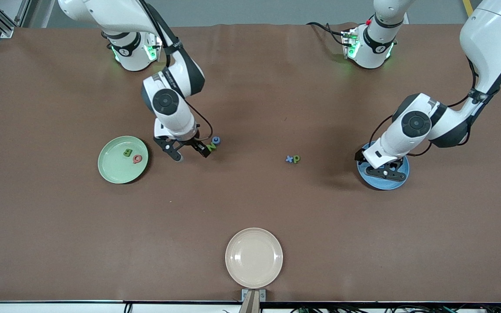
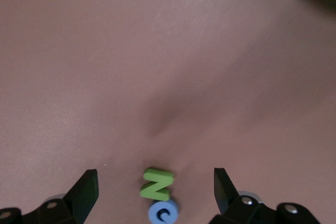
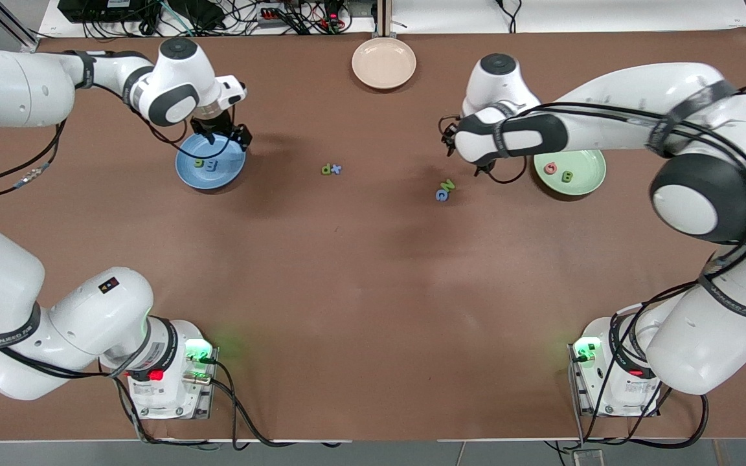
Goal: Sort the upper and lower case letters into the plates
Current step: 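Grasp the green Z with the right gripper while the left gripper returns, then move the green Z to the green plate while the left gripper reaches d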
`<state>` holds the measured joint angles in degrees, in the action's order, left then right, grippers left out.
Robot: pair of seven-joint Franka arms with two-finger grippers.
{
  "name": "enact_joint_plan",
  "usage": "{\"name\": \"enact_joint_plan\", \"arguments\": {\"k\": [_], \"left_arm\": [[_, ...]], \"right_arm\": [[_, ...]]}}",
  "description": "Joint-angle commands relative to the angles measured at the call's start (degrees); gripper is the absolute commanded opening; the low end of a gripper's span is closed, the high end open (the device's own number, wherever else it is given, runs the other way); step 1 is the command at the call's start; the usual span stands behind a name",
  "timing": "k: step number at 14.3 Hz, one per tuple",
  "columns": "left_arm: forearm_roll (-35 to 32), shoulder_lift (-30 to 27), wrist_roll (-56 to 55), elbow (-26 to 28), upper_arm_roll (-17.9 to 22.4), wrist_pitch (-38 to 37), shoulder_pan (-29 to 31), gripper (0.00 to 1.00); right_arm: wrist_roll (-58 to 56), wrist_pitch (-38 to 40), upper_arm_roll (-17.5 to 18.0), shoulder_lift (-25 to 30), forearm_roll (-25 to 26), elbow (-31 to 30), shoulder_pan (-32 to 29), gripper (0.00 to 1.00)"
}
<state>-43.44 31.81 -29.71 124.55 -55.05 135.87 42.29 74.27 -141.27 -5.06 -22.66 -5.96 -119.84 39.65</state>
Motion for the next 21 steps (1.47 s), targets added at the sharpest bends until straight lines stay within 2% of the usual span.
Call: {"name": "enact_joint_plan", "arguments": {"k": [1,6,9,13,16,17,19,21], "left_arm": [[-0.5,-0.5,-5.1,-0.2,-2.0,-0.6,-2.0,1.00],[-0.2,2.5,-11.4,-3.4,-1.7,-0.6,-11.1,1.00],[-0.1,3.3,-14.2,-4.6,-1.3,-0.6,-14.6,1.00],[-0.4,6.8,-14.3,-6.2,-0.7,-0.5,-18.5,1.00],[-0.4,7.1,-14.8,-7.9,4.3,-0.3,-25.0,1.00],[-0.2,7.1,-15.4,-8.2,5.8,-0.3,-26.8,1.00],[-0.1,7.7,-15.4,-8.8,6.4,-0.2,-28.3,1.00],[-0.2,8.5,-15.5,-9.3,6.4,-0.1,-29.3,1.00]], "right_arm": [[3.2,-0.6,-0.6,-3.8,-0.7,3.1,2.1,0.95],[5.4,-3.7,-0.7,-6.9,-0.5,2.9,4.2,0.92],[5.4,-3.7,-0.7,-7.0,-0.5,2.5,4.9,0.82],[5.4,-3.7,-0.7,-7.7,-0.3,2.4,5.3,0.59],[5.4,-3.7,-0.7,-7.7,-0.2,2.0,5.4,0.41],[5.4,-3.7,-0.7,-7.7,0.0,1.5,5.4,0.32],[5.4,-3.4,-0.7,-7.6,0.0,1.4,5.2,0.07],[4.8,-2.9,-0.9,-7.0,0.0,1.4,4.8,0.01]]}}
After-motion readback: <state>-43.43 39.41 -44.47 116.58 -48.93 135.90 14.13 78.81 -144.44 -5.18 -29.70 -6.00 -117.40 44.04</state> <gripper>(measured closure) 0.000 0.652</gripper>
